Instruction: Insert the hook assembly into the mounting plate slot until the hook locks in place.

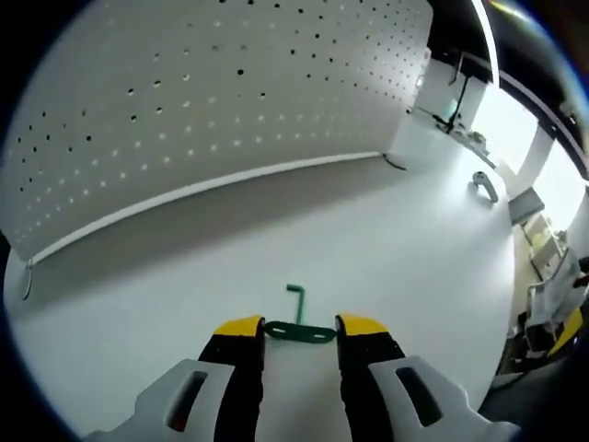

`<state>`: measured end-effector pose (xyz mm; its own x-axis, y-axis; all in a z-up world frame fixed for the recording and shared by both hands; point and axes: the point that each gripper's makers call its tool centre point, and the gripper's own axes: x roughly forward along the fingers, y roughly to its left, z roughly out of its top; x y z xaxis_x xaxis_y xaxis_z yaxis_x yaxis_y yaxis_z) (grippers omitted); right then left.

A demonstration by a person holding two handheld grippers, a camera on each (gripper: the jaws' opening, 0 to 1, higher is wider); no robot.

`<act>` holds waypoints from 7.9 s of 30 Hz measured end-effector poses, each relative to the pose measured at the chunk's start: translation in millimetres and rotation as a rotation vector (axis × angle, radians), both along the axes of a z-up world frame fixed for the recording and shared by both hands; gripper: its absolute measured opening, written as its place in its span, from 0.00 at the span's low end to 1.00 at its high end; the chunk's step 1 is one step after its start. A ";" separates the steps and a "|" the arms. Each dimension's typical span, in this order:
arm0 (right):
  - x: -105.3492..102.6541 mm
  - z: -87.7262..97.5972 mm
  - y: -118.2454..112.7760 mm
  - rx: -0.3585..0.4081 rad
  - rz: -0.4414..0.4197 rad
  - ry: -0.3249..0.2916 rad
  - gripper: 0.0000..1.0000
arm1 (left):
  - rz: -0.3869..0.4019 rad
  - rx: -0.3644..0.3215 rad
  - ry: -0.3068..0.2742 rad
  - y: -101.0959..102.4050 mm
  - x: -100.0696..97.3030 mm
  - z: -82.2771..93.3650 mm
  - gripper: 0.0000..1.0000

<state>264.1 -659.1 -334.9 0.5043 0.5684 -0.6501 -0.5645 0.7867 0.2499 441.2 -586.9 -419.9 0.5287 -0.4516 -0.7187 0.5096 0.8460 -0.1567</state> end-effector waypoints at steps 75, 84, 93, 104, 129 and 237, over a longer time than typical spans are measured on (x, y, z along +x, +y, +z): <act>40.4 56.8 68.8 0.154 0.215 -0.010 0.23 | -0.483 -0.243 -0.054 42.6 -123.7 128.7 0.29; 36.4 80.1 81.3 0.485 0.168 0.235 0.23 | -0.650 -0.332 -0.055 31.9 -152.5 162.8 0.29; 17.1 98.2 103.2 0.591 0.298 0.380 0.18 | -0.747 -0.350 -0.119 24.4 -159.8 189.2 0.29; 9.1 117.6 115.3 0.767 0.285 0.540 0.05 | -0.798 -0.407 -0.144 19.6 -168.6 207.5 0.29; 10.8 115.1 122.4 0.805 0.208 0.657 0.01 | -0.832 -0.347 -0.170 25.9 -163.6 202.7 0.30; 63.2 180.7 123.8 0.147 0.030 -0.515 0.05 | -0.088 -0.498 -0.200 59.5 -98.7 233.4 0.02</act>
<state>327.3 -535.3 -154.3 0.7188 0.6542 -0.2352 -0.6651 0.7456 0.0411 342.6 -527.4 -186.5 0.5780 -0.7606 -0.2955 0.6363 0.6469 -0.4203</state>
